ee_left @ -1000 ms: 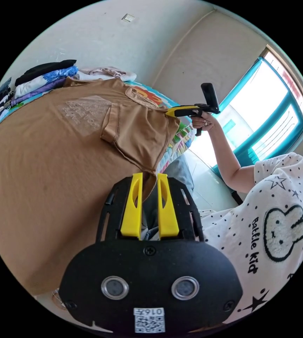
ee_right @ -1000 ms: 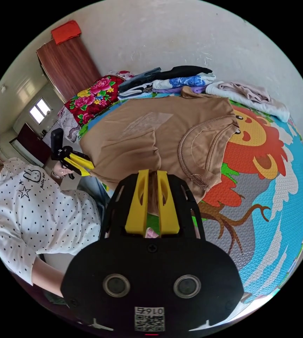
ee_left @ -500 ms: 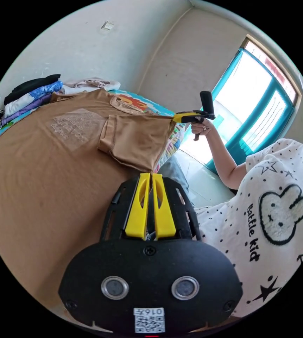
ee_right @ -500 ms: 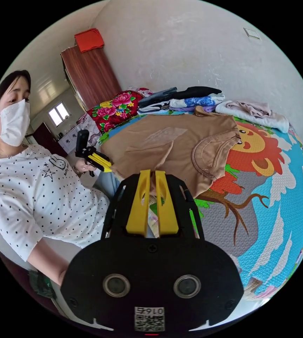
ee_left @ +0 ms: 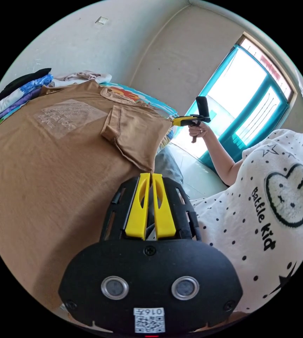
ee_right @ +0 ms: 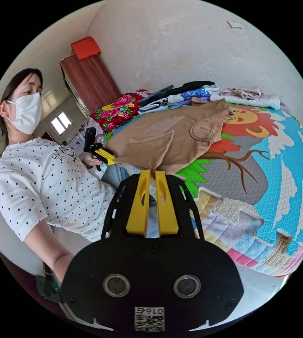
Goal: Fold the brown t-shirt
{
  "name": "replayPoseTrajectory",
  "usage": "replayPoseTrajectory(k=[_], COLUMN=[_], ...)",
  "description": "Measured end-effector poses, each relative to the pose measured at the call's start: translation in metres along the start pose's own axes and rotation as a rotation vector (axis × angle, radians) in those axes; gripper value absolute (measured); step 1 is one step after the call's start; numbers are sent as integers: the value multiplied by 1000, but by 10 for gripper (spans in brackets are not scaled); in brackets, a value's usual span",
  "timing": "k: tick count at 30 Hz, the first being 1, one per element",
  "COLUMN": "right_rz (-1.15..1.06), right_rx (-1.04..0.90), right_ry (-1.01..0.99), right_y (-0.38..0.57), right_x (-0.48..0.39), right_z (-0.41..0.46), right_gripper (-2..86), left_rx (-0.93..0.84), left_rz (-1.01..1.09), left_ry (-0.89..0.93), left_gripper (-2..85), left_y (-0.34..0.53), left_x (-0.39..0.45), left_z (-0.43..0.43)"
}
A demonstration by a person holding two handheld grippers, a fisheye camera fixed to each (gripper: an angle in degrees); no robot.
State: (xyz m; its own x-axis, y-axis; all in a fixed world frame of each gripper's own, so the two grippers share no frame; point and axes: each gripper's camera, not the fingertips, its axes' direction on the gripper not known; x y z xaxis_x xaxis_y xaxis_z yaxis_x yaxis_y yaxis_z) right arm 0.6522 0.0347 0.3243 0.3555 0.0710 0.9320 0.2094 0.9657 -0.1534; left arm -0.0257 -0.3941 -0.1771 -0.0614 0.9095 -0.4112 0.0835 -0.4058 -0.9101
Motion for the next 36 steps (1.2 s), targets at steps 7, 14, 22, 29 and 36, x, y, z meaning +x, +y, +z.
replayPoseTrajectory(k=[7,14,22,29,36], right_rz=[31,85,-116,49,280], right_rx=[-16,33,233,176,48], right_ry=[-18,90,321,350,383], right_y=[1,-26,-172,-387,-486], right_x=[12,18,9,83,199], right_z=[7,-15,-20,43,121], right_gripper=[16,39,102,108,126], left_rx=[-28,-1,162,295,228], left_rz=[-34,-76,-53,-246,-523], left_ry=[6,10,-338,-374,-367], left_gripper=[-9,-8,28,56,81], left_y=[1,14,-62,-246,-315], left_x=[-14,-48,-124,-269,-402], left_z=[10,-51,-152,-146,-45])
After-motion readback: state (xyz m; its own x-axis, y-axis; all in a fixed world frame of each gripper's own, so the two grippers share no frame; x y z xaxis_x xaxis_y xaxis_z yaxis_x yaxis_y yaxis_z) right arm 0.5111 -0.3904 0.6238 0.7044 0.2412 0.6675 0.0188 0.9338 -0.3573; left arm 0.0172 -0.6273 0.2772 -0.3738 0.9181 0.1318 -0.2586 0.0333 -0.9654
